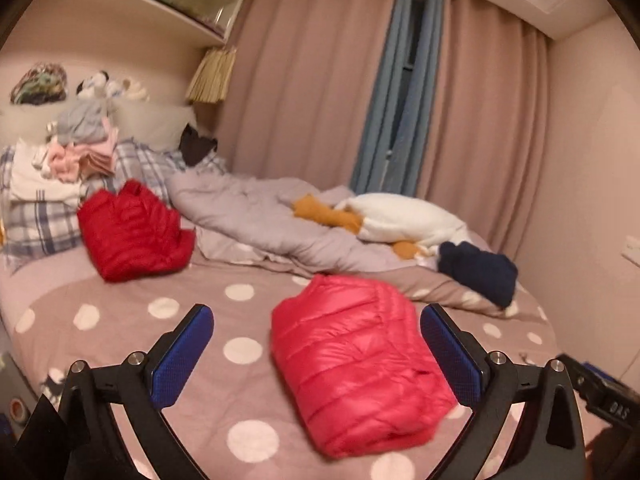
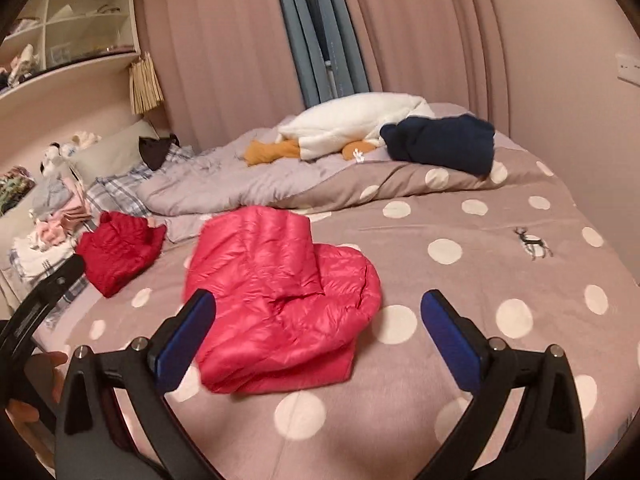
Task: Fold large clothes
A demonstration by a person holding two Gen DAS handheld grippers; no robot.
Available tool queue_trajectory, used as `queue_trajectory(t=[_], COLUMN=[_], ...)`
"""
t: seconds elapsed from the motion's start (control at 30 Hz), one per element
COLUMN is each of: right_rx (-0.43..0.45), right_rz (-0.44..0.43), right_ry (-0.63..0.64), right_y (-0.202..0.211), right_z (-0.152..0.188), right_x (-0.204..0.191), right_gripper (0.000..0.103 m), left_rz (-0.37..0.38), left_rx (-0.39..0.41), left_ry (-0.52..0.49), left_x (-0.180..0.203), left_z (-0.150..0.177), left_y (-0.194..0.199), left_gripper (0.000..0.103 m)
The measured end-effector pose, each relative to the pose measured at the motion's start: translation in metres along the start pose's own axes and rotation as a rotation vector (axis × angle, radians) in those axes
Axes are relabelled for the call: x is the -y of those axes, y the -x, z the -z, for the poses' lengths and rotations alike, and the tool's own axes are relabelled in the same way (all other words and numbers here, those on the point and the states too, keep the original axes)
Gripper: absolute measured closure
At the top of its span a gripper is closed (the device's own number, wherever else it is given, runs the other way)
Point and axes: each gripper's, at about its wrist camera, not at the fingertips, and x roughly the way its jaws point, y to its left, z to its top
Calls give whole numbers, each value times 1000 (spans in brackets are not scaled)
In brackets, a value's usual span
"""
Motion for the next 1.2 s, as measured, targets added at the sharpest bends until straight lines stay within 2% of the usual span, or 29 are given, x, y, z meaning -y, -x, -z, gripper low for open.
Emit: queue_trajectory(t=[0.03, 0.1, 0.13, 0.2, 0.5, 0.63, 0.87, 1.2], right_rx=[17, 45, 57, 68, 106, 96, 96, 93], right_rz=[10, 26, 23, 16, 39, 32, 75, 78], right_ry=[9, 29, 32, 32, 134, 134, 116, 55], right_y=[11, 29, 36, 45, 64, 62, 61, 66], right_z=[2, 5, 6, 7, 15, 15, 14, 12], right_x=[-1, -6, -5, -10, -32, -34, -30, -18], right_gripper=[0, 0, 0, 0, 0, 0, 0, 0], left_rz=[-18, -60, -105, -134, -92, -96, -123, -109], left_rx=[7, 19, 32, 61, 52, 33, 24, 1], left_ry=[-19, -68, -107, -159, -175, -156, -140, -136], left_x=[2, 14, 19, 28, 31, 30, 28, 31], left_z=[0, 5, 7, 11, 12, 14, 15, 12], left_y=[10, 1, 5, 7, 16, 10, 3, 7], left_gripper=[1, 1, 1, 1, 1, 1, 1, 1])
